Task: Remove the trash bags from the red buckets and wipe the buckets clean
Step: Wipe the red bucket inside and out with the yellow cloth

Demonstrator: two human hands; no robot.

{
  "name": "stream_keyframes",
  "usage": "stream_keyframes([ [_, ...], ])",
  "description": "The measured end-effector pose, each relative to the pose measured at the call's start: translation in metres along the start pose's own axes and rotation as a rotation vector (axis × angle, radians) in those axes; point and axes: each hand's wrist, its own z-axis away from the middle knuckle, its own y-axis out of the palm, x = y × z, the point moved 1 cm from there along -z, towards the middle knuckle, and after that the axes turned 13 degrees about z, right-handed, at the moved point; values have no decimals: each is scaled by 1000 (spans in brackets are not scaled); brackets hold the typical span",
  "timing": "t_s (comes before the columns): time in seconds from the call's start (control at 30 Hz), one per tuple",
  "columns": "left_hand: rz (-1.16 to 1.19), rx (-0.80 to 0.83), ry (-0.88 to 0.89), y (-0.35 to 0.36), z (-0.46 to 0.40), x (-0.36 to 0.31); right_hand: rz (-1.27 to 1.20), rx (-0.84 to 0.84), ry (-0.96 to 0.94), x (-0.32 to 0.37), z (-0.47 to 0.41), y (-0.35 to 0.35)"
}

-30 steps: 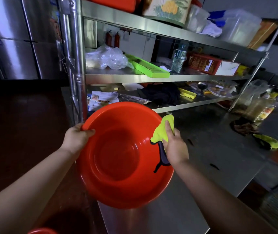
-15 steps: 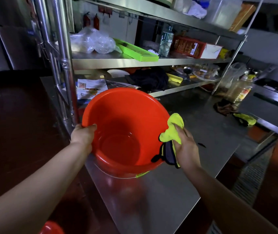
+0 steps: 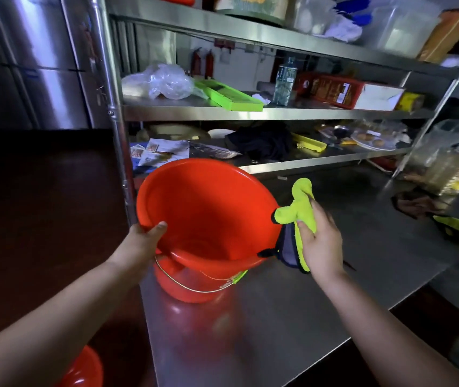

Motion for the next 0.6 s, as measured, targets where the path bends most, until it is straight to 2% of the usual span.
stream_keyframes([
  [0.07,-47,-125,69,5,11,6,-25,35,-22,-13,-2,-1],
  [0.13,-300,-276,220,7,19,13,-53,64,-54,-24,-3,-1],
  [0.2,-577,-326,315,9,31,22,-78,87,-95,-32,-2,1],
  [0.33,-971,-226,588,2,50,40,-99,138,-132,-42,6,5],
  [0.43,-1274,-10,844,-2,55,46,-102,188,-151,-46,16,5],
  [0.53,-1539,107,958,-7,48,40,-104,211,-158,-50,27,3],
  [0.6,-1602,141,1049,-6,46,30,-108,225,-161,-53,34,0],
])
